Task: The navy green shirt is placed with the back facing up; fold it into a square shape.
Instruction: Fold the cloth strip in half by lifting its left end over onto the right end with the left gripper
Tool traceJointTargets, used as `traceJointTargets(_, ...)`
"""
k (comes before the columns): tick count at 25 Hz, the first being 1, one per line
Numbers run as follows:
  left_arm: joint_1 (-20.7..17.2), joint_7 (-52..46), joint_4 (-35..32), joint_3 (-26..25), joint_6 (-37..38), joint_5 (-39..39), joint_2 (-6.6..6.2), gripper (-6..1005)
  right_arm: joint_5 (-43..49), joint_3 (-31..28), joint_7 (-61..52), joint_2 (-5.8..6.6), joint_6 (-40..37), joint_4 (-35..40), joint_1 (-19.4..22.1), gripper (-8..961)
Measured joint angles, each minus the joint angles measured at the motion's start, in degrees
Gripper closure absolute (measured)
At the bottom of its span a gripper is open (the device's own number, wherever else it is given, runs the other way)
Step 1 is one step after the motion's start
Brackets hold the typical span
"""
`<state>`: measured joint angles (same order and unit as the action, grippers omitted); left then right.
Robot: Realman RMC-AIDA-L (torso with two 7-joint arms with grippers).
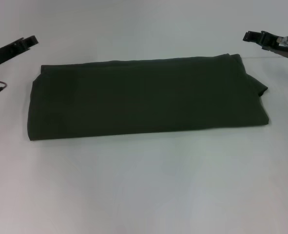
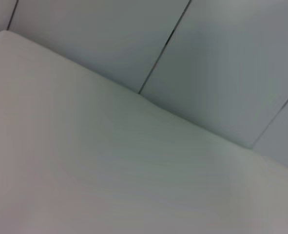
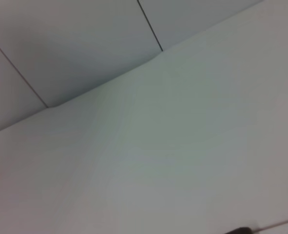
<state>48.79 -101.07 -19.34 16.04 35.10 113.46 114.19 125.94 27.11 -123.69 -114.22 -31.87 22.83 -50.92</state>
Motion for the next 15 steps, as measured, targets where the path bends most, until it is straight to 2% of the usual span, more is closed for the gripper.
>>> traceJointTargets(4, -3.13, -1.78, -0.10, 0.00, 15.52, 0.07, -3.33, 503, -1.39, -0.20, 0.59, 0.27, -4.43, 1.59, 1.76, 282)
traceJointTargets(6, -4.67, -3.26, -0.24, 0.16, 22.98, 0.35, -4.68, 415, -3.77, -0.01, 1.96, 0.58, -8.45, 2.97, 3.49, 205)
traceJointTargets(7, -5.59, -4.30, -0.31, 0.60, 26.64, 0.50, -5.32, 370, -7.22, -0.01, 4.19, 1.07, -14.14, 4.25, 5.78, 167)
traceJointTargets(8, -6.58, -5.38, -0.41, 1.19, 29.83, 0.67, -5.82, 326, -7.22, -0.01, 4.19, 1.07, -14.14, 4.25, 5.78, 167)
traceJointTargets(9, -7.39, -6.13, -0.70, 1.91, 32.63, 0.69, -6.20, 282, -8.92, 0.00, 5.19, 1.44, -17.17, 4.73, 6.97, 167)
traceJointTargets(11, -9.63, -7.15, -1.88, 3.91, 37.98, 0.71, -6.52, 282, -11.45, 0.02, 6.62, 2.34, -22.47, 5.18, 9.10, 167)
traceJointTargets(15, -13.85, -8.38, -5.48, 6.53, 42.79, 0.72, -6.04, 282, -12.60, 0.10, 8.52, 4.39, -32.95, 5.26, 12.32, 167)
